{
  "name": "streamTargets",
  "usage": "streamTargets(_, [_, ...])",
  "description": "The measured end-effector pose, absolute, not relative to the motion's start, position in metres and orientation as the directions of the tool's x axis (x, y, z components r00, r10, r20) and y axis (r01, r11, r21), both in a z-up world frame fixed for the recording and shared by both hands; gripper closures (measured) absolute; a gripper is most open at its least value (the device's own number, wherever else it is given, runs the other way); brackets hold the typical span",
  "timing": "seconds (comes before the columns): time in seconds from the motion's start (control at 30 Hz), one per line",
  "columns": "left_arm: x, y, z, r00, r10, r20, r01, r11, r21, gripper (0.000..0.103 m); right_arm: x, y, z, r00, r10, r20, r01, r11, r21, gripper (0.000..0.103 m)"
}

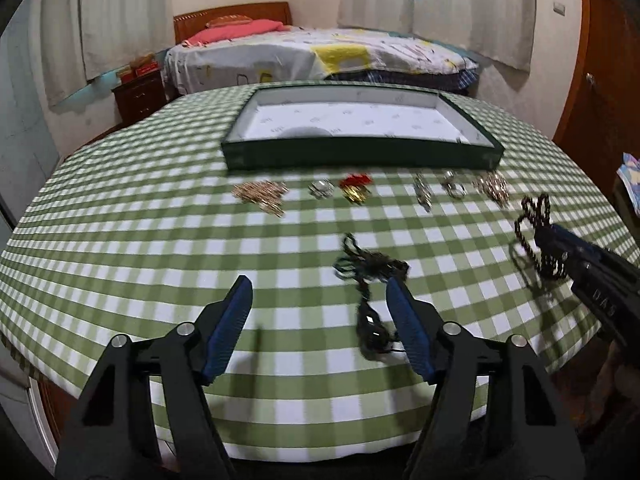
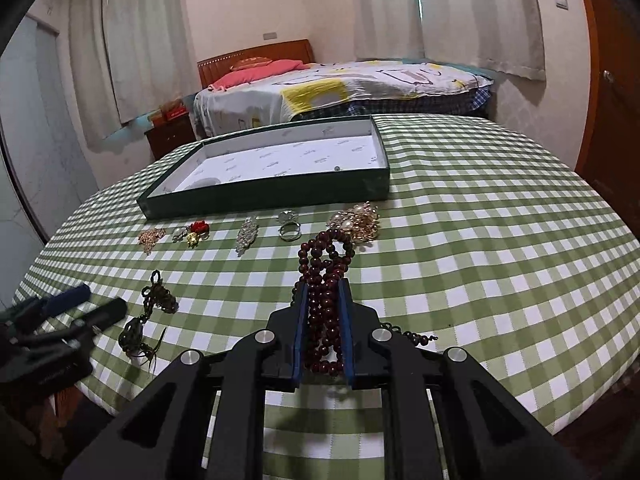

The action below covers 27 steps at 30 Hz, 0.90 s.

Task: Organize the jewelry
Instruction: 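Close the left tool on the black cord pendant and lift it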

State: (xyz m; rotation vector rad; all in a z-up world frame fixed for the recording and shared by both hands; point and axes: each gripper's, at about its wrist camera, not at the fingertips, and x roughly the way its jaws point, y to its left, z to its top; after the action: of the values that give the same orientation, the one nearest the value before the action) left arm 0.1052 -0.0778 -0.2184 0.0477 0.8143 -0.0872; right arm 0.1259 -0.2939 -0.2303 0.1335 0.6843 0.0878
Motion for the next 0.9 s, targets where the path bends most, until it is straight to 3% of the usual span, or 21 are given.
streamTargets(0.3, [0.108,-0.087,-0.236,0.643,-0.086,-0.761,0.137,0.991,0.004,0.06,0.127,-0.297,-0.232,0.771,0.131,-0.623,-0.032,0.985,0.168,0.088])
streamTargets(0.53, [0.106,-0.085,-0.237,0.648,-0.126,-0.751,0.161,0.987,-0.026,0.085,0.125,-0.296,-0.232,0.77,0.134,-0.624,-0.035,0.985,0.168,0.088])
streamTargets(0.9, [0.108,-0.081,-0.237,0.647,-0.152,-0.748,0.168,0.984,-0.055,0.086,0.124,-0.292,-0.231,0.773,0.13,-0.621,-0.04,0.987,0.156,0.088])
